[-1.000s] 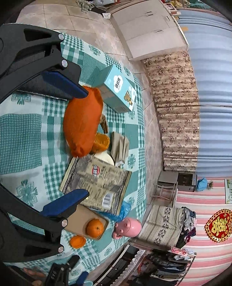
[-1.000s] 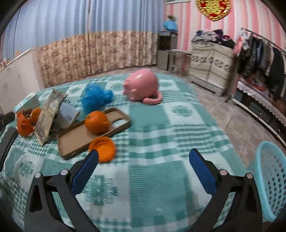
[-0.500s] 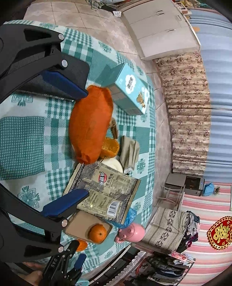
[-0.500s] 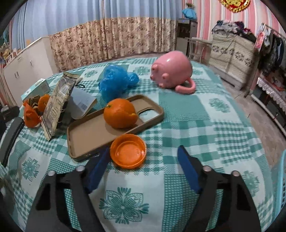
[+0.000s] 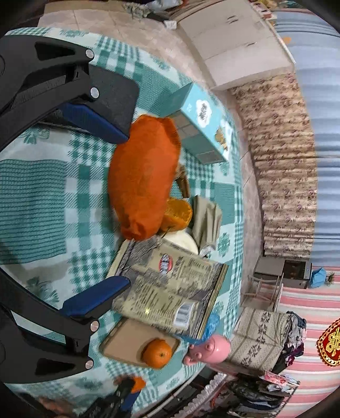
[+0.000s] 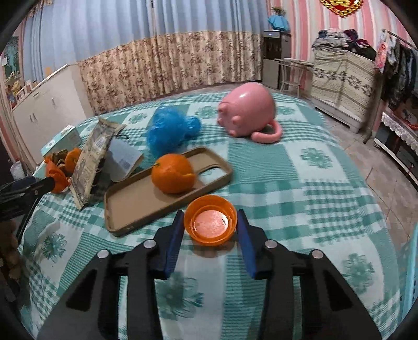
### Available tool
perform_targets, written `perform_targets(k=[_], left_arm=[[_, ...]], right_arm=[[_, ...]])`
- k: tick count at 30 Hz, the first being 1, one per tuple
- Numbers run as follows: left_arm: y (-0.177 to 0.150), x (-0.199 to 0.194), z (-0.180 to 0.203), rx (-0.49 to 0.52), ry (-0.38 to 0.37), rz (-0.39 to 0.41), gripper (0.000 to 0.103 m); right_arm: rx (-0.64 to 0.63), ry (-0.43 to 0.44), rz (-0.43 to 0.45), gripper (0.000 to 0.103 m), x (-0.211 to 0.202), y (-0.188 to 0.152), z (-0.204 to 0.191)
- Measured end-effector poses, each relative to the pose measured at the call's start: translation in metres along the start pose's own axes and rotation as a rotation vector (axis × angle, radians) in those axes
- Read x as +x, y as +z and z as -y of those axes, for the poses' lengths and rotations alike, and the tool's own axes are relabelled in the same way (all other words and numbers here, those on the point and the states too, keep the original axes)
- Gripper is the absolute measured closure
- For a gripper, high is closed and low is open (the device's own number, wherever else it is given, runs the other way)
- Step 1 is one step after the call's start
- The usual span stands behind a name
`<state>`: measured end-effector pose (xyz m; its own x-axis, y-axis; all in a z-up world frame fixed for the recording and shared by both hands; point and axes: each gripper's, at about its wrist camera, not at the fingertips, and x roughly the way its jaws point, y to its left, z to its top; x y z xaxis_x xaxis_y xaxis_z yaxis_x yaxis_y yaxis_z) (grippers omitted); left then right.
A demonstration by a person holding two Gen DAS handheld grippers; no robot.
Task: Collect trash
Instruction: 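Grasp the orange lid with the right tool while the left tool grasps orange peel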
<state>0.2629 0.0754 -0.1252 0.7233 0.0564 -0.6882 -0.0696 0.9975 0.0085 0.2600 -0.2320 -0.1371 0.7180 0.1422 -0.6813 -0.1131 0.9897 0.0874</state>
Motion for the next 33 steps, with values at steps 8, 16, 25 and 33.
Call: perform_targets(k=[8, 16, 25, 33], left_arm=[[0.007, 0.021, 0.001, -0.024, 0.040, -0.018, 0.020], [-0.002, 0.013, -0.014, -0.081, 0.005, -0.040, 0.064], [-0.003, -0.009, -0.018, -0.080, -0.032, -0.015, 0.093], [0.008, -0.054, 0.002, -0.020, -0.049, 0.094, 0.094]], right_arm=[[0.069, 0.013, -0.010, 0.062, 0.002, -0.001, 0.022], [0.058, 0.010, -0.012, 0.062, 0.003, 0.000, 0.020], [0.048, 0.008, -0.018, 0.062, 0.004, -0.001, 0.018], [0.052, 0.002, 0.005, 0.062, -0.007, -0.005, 0.019]])
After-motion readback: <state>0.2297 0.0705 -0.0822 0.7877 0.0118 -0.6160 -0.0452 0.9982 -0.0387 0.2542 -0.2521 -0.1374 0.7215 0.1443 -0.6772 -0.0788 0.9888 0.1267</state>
